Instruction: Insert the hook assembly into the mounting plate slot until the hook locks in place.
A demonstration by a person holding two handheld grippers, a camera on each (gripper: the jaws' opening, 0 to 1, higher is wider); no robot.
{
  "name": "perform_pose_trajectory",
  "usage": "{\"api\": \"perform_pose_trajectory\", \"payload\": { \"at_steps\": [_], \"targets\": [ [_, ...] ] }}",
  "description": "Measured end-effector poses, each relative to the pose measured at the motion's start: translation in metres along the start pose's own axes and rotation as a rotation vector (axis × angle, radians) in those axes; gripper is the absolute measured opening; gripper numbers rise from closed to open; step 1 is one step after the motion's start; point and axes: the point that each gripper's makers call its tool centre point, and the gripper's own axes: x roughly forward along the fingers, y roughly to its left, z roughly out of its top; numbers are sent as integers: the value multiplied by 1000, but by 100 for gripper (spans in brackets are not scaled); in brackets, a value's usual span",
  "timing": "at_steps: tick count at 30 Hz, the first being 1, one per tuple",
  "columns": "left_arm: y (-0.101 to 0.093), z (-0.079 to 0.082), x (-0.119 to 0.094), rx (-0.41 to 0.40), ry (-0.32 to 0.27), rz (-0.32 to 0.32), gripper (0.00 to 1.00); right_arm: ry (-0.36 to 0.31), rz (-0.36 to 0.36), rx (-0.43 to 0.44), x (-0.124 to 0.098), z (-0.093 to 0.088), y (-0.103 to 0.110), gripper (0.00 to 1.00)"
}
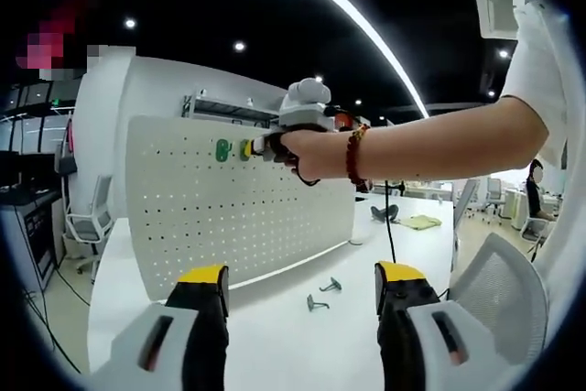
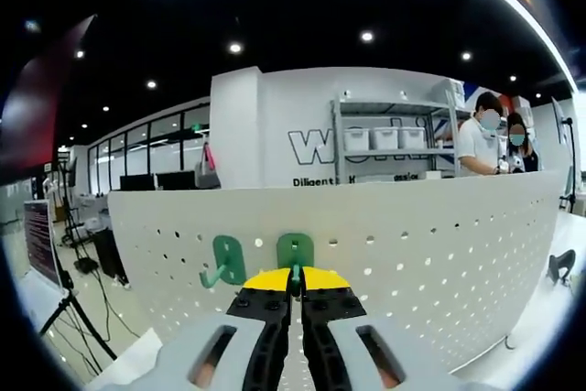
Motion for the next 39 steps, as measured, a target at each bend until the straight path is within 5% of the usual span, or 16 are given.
{"api": "perform_pose_trajectory", "payload": {
  "at_steps": [10,19,39],
  "targets": [
    [0,-1,0,-3,2,3,66,51,8,-38,0,-6,5,3],
    [-5,1,1,0,4,-4,66,1,41,-48,-3,6,7,7],
    [-22,7,-1,16,17,-9,66,9,96,-27,-25,5,-1,13]
  ]
}}
